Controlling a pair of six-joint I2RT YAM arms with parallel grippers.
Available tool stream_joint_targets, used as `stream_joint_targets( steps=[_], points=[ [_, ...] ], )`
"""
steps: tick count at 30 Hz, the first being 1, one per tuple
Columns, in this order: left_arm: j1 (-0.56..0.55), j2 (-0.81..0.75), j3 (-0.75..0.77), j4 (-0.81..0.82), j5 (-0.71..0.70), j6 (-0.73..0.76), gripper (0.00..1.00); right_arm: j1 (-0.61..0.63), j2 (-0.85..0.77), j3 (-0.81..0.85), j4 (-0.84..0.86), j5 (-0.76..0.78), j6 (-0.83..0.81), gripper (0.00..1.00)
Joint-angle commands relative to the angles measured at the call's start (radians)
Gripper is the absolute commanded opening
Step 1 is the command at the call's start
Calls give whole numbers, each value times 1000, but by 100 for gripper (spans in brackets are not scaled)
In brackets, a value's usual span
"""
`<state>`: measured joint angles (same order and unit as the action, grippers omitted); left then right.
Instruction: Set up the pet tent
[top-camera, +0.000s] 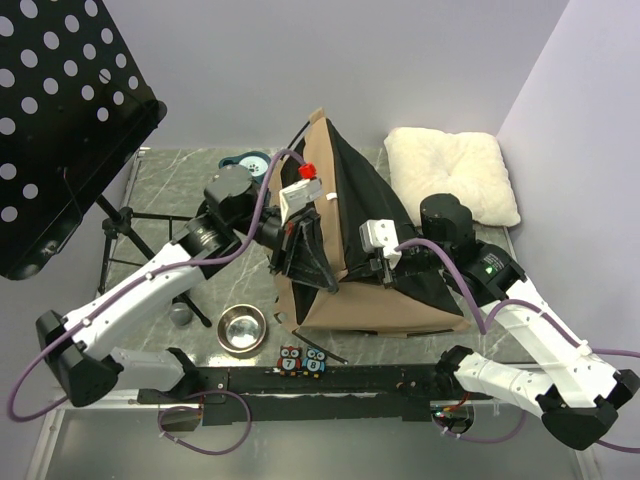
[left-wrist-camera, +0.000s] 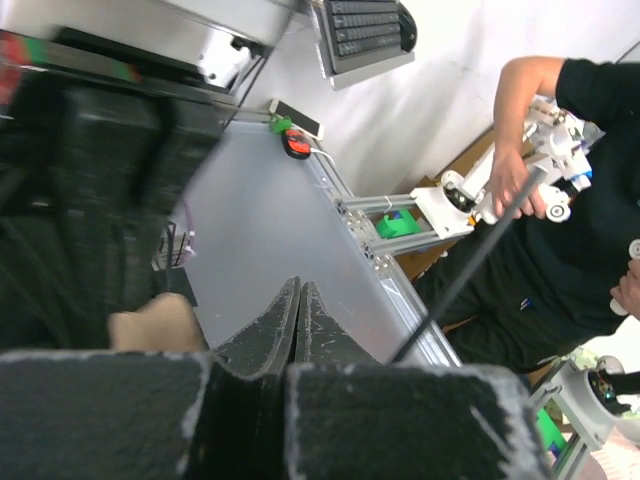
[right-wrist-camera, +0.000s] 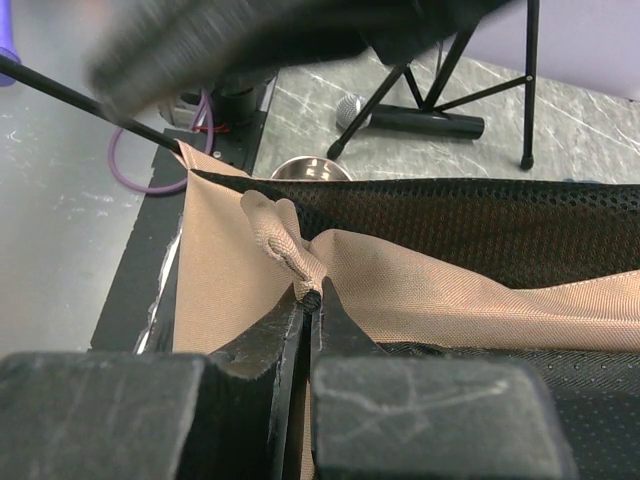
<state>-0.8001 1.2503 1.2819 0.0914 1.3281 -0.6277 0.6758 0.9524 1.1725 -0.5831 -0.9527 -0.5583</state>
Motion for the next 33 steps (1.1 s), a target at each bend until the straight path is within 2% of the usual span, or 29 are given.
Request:
stream_joint_targets(
  steps=[1,3,8,16,20,25,33],
  points=[
    [-2,23,18,41,-4,-51,1,-4,0,36,34,-44,-2,0],
    [-2,31,1,105,-4,-89,1,-4,6,45,29,-46,-2,0],
    [-2,40,16,-22,-4,28,1,-4,0,41,38,-50,6,0],
    [-2,44,-24,-27,-10,49,1,-4,-12,35,39,-58,5,0],
    [-2,69,-1,-84,-4,103,1,-4,-21,32,45,-61,9,0],
    [-2,84,-21,-13,9,57,1,-4,-18,35,60,-67,18,0],
    [-1,112,-33,-24,17,65,1,-4,-17,41,77,-80,31,0]
  ],
)
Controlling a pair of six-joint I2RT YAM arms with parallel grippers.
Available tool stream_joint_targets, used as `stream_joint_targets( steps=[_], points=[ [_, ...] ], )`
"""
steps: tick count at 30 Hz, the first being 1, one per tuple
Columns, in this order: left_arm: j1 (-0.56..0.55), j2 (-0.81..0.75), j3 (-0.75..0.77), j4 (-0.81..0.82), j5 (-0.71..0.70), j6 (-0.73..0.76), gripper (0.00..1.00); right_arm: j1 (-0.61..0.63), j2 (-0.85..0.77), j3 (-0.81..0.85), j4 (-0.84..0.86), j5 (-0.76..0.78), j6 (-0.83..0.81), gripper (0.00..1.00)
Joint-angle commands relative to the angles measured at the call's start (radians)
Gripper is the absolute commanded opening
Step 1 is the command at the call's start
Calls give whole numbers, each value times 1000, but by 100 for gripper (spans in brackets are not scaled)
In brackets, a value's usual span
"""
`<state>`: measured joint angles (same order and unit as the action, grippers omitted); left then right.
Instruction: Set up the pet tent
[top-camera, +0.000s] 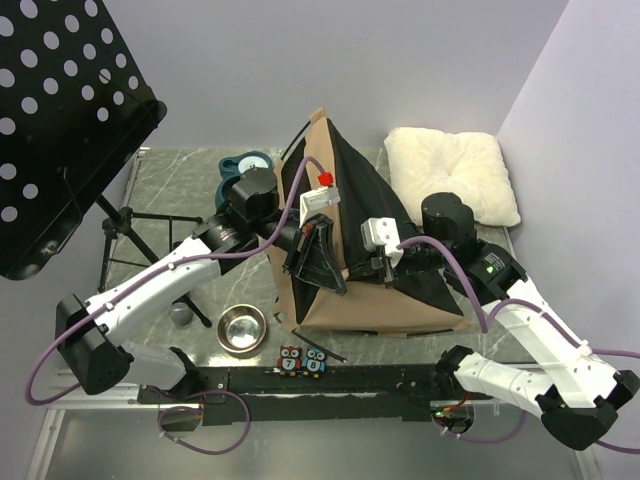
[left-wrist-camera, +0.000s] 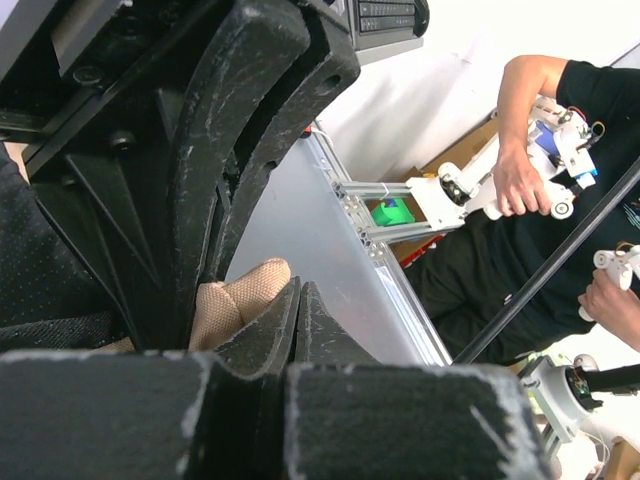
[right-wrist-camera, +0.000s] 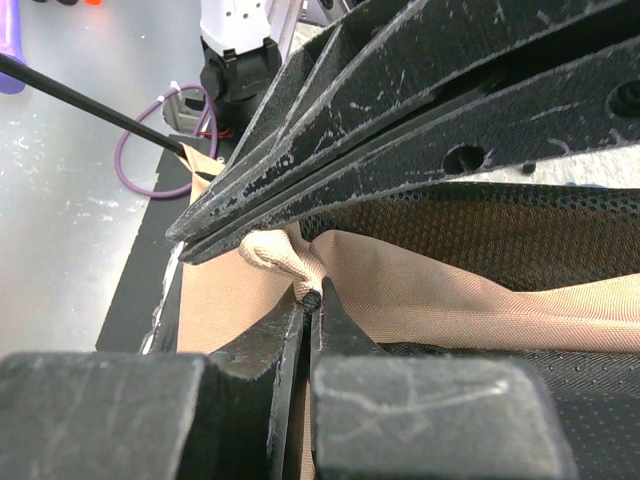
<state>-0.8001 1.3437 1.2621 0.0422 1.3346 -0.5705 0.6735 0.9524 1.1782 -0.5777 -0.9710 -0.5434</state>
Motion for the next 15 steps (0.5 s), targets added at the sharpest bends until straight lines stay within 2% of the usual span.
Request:
stream_joint_targets(
  steps=[1,4,8,10,13,15],
  points=[
    [-1,21,-9,9,9,18,1,-2,-17,35,72,-63,16,0],
    [21,32,8,-83,-8,55,1,-2,-29,35,68,-60,14,0],
    [100,8,26,-68,24,53,3,-2,-38,26,73,-43,36,0],
    [130,-26,84,-129,23,121,20,-5,-41,12,72,-32,39,0],
    [180,-64,196,-276,9,234,52,-14,-49,-15,84,-35,59,0],
    [246,-84,235,-336,47,261,62,-20,-52,-23,94,-38,72,0]
  ],
)
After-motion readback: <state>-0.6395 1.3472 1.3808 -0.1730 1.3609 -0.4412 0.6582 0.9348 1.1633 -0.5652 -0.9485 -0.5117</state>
